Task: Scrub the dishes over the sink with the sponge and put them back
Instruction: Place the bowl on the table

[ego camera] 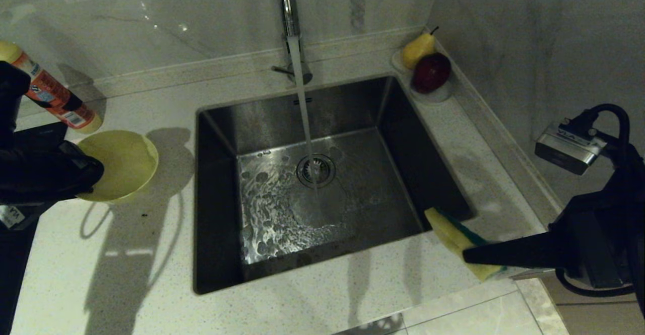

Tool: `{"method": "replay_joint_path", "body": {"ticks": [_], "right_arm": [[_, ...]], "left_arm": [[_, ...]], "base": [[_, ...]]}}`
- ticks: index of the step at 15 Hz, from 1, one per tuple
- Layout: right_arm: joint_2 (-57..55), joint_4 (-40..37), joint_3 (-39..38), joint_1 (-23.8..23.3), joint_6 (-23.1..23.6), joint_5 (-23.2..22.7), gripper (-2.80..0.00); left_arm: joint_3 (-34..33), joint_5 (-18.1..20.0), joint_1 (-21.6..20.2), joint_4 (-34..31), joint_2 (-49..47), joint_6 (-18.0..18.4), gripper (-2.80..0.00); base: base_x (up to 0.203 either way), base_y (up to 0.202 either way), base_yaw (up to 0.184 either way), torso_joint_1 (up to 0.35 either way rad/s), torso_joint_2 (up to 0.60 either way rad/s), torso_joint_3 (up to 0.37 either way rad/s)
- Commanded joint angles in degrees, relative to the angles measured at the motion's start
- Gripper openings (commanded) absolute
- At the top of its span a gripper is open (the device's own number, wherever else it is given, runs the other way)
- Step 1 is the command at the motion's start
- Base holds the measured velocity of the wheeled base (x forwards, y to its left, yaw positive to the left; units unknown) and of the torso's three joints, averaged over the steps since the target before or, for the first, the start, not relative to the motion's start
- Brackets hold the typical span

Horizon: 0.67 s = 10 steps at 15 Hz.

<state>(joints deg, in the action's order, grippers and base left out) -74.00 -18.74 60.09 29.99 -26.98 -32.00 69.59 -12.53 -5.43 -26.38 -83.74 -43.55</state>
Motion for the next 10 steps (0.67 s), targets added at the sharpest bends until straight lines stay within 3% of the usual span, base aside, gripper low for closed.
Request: {"method": "replay_joint_path", "body": {"ticks": [1, 4, 10], "right_arm": [[-1.7, 0.0, 0.0, -0.1, -0.2, -0.2, -2.8], [-2.1, 0.0, 0.6, -0.1, -0.2, -0.2, -2.8], [-1.5, -0.3, 0.7, 0.0, -0.2, -0.2, -2.8]], "left_arm": [[-0.6, 0.6, -2.6, -1.2, -1.3, -2.0, -2.8], [-1.0, 4.6, -4.0, -4.1, -1.0, -5.4, -2.8], [-4.1, 4.5, -7.1, -4.9, -0.8, -8.4, -2.8]], "base": [[0.0, 0.0, 0.0, 0.0, 0.0, 0.0], [0.0, 0.0, 0.0, 0.0, 0.0, 0.0], [0.0, 0.0, 0.0, 0.0, 0.0, 0.0]]}}
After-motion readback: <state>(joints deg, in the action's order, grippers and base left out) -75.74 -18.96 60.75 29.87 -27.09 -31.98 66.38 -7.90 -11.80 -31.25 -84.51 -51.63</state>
